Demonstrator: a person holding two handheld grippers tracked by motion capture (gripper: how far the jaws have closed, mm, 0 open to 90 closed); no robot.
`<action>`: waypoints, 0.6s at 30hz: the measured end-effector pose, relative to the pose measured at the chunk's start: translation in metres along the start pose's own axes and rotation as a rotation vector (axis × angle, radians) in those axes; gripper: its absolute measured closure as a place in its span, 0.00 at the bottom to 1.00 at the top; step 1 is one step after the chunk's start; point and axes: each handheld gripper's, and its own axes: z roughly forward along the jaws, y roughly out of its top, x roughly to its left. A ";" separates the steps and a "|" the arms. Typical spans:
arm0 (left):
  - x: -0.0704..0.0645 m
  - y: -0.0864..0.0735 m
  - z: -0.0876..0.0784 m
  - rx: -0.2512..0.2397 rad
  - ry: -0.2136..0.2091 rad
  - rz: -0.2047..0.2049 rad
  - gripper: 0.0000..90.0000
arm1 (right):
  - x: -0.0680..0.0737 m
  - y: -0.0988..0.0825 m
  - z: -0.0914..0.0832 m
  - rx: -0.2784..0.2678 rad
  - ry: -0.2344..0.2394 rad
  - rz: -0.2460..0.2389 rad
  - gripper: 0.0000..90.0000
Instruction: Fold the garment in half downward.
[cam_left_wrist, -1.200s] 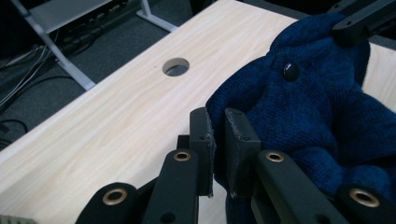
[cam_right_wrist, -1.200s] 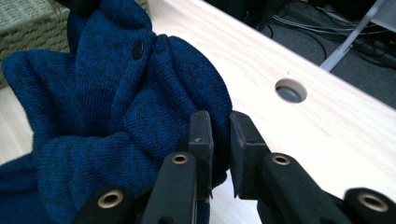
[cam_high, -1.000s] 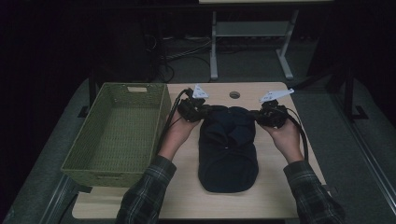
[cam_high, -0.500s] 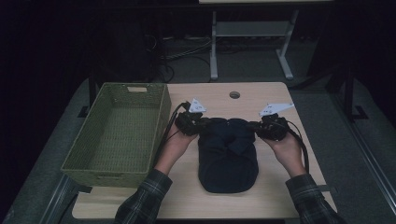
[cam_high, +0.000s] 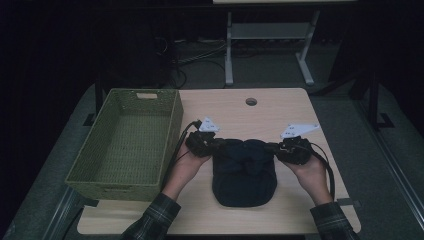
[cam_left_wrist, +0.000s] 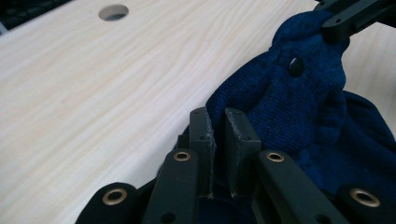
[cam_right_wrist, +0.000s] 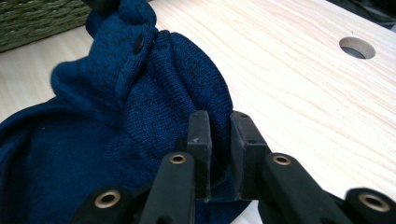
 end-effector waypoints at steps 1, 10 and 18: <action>-0.001 -0.001 0.000 -0.001 -0.002 -0.002 0.91 | 0.003 -0.002 -0.001 -0.002 0.009 0.001 0.88; -0.011 -0.019 -0.001 0.013 -0.044 0.003 0.91 | 0.017 -0.018 -0.004 0.017 0.040 -0.019 0.86; -0.024 -0.032 -0.002 0.047 -0.080 0.024 0.90 | 0.031 -0.036 -0.007 0.032 0.065 -0.020 0.84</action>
